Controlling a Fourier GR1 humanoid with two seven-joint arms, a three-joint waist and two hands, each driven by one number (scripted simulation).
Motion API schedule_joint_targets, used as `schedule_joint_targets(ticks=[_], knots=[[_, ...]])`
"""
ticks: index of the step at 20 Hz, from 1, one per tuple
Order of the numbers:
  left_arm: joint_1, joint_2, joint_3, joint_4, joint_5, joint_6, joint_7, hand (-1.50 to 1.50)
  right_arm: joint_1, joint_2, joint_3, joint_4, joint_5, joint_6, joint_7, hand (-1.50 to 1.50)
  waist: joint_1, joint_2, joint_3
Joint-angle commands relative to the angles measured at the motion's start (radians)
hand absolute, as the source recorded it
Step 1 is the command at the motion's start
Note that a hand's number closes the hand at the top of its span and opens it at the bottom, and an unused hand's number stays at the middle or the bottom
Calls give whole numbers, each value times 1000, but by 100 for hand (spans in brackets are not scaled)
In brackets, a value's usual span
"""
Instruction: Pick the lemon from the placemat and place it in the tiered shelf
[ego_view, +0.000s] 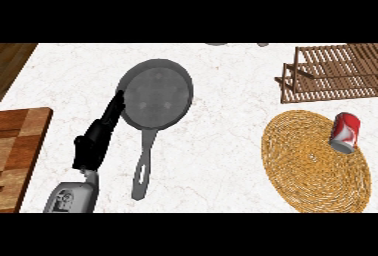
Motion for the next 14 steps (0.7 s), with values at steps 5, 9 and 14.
schedule_joint_targets(ticks=[5,9,14], knots=[[-11,12,29,30,21,-16,-26,0,-16,3,65,194,104,-169,-137,150,0,1,0],[-13,-10,-10,-30,-4,0,48,0,2,-11,94,327,196,-288,-285,150,6,3,1],[-56,-10,14,63,-14,16,-4,0,-157,-7,105,576,187,-400,-406,150,12,7,0]])
